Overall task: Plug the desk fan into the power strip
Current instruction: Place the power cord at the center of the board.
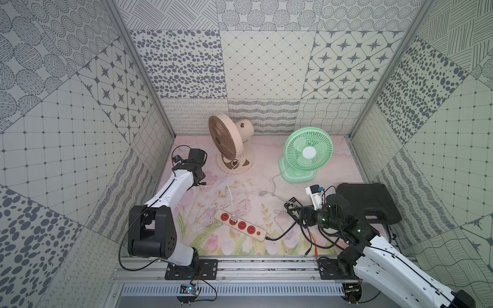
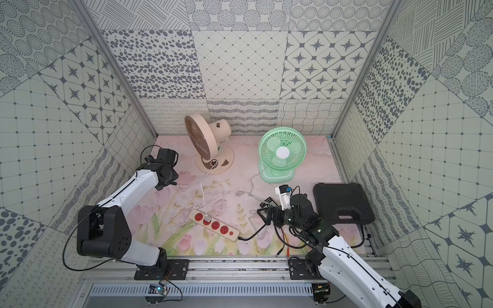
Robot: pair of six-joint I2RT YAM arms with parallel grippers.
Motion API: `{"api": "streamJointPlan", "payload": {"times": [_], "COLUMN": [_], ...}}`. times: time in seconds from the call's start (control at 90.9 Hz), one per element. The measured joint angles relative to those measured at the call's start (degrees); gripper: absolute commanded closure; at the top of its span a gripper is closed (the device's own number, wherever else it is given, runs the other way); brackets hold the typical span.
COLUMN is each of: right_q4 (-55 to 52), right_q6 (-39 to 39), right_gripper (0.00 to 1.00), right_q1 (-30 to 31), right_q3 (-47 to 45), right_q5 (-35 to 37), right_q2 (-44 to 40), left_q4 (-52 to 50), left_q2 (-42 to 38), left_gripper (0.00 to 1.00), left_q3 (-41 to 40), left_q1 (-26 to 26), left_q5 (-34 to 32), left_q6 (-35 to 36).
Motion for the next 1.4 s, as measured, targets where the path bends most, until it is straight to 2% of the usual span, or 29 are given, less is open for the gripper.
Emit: {"api": "streamJointPlan", "payload": {"times": [0.055,0.099,0.143,0.44,0.66,0.913,1.145,1.266,1.398], "right_q4": [0.0,0.0,0.0,0.0,0.0,0.0,0.0,0.0,-1.4], "right_q6": [0.0,0.0,0.0,0.1,0.0,0.0,0.1,0.4,2.3], "right_gripper": [0.03,0.03,0.03,0.03,0.03,0.03,0.03,0.03,0.03], "right_q1": [0.0,0.0,0.0,0.0,0.0,0.0,0.0,0.0,0.0], "right_q3": [0.0,0.0,0.0,0.0,0.0,0.0,0.0,0.0,0.7], "right_q5": [-0.3,-0.4,-0.6,-2.0,-2.5,-2.5,-2.4,-1.5,2.7], "right_q2": [0.0,0.0,0.0,0.0,0.0,0.0,0.0,0.0,0.0], "left_q4": [-0.1,-0.1,-0.1,-0.5,-0.5,-0.5,-0.5,-0.4,-0.4], "left_q2": [0.1,0.0,-0.3,-5.2,-6.2,-9.7,-14.5,-17.7,-20.5], "left_gripper": [0.2,0.04,0.01,0.0,0.01,0.01,0.01,0.01,0.01], "left_q3": [0.3,0.6,0.7,4.2,10.4,9.2,5.2,3.5,2.6], "left_q1": [0.5,0.6,0.7,3.2,4.7,4.1,-1.7,-7.2,-14.2], "left_q5": [0.6,1.0,1.4,6.4,12.2,17.6,20.3,21.5,22.0], "left_q6": [0.0,-0.2,-0.2,-0.5,-0.5,0.0,1.8,3.7,6.5]}}
